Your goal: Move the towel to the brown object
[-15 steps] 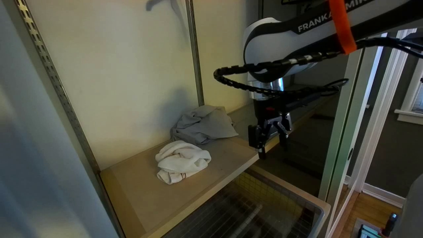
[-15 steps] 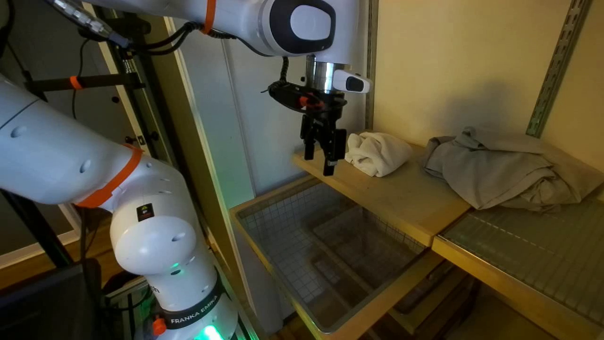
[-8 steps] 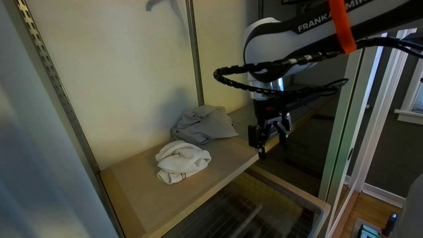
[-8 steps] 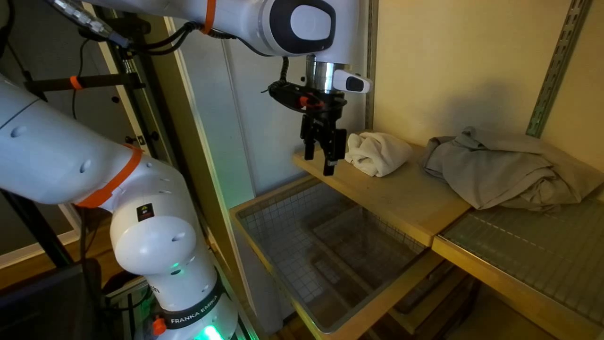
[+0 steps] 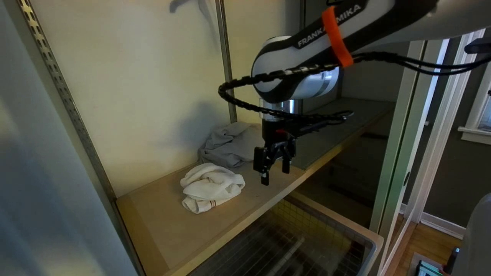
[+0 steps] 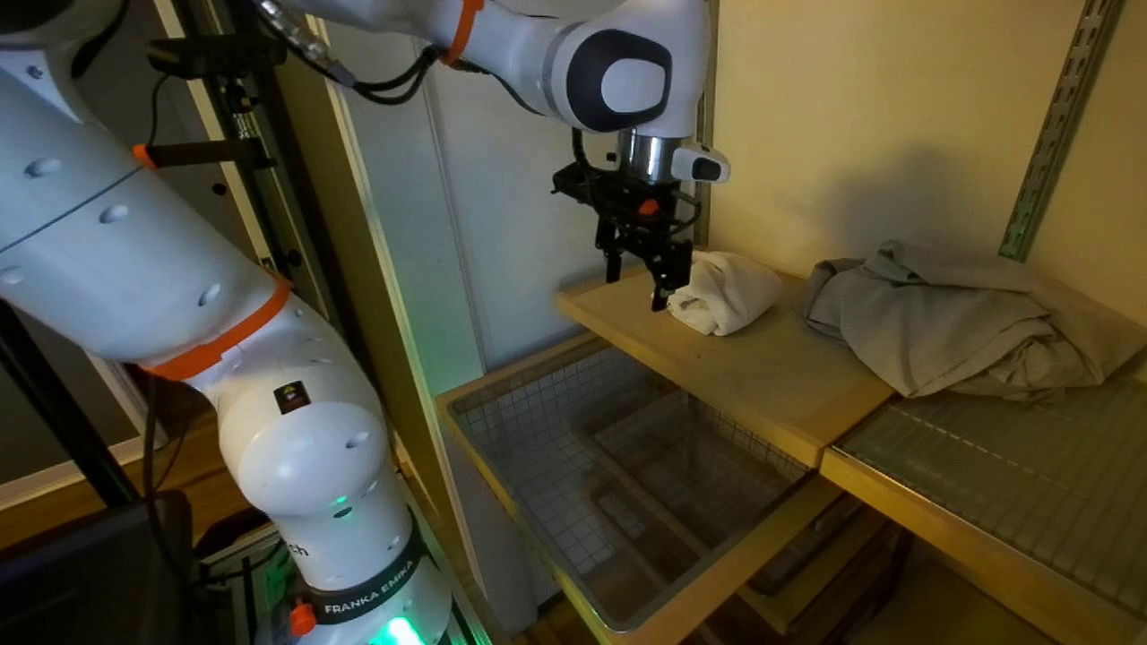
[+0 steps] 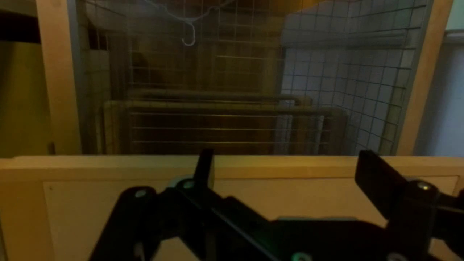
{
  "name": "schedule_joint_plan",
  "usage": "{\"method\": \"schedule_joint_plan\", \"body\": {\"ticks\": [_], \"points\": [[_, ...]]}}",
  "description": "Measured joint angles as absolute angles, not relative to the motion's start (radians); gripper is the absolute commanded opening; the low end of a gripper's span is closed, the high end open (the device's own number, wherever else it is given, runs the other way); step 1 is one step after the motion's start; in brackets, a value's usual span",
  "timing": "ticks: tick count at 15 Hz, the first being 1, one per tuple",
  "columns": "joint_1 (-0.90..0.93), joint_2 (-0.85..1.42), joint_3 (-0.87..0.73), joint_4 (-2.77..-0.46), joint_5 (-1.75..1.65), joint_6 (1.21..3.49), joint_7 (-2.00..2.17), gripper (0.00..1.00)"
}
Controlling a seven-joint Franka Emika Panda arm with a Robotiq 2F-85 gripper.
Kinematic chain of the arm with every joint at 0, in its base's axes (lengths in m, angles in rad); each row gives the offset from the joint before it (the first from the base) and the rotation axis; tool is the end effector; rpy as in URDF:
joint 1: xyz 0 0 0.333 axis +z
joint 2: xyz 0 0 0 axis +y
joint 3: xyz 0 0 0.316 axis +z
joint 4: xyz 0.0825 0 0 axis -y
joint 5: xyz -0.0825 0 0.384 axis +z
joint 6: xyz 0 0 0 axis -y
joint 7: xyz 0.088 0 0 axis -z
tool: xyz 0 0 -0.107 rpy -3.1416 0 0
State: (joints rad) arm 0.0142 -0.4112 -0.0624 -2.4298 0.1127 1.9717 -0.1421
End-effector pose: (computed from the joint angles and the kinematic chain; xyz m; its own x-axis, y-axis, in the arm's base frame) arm 0.4141 -0.0136 0.4529 0.9979 0.0553 -0.0325 0.0505 -0.9900 -0.1320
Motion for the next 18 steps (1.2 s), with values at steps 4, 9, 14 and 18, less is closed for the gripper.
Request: {"method": "schedule_joint_plan", "body": {"ticks": [4,9,14,18], "points": [[0.033,-0.249,-0.106,-2.296,0.23,1.998,-0.314,1.0],[0.014,-0.079,-0.142,-2.13,0.359,1.998,-0.486,1.0],[-0.041,0.078,-0.143,-2.006,0.519,1.998,-0.607,1.0],[-0.095,0.188,-0.128,-1.938,0.588,1.997,-0.641,1.0]]}}
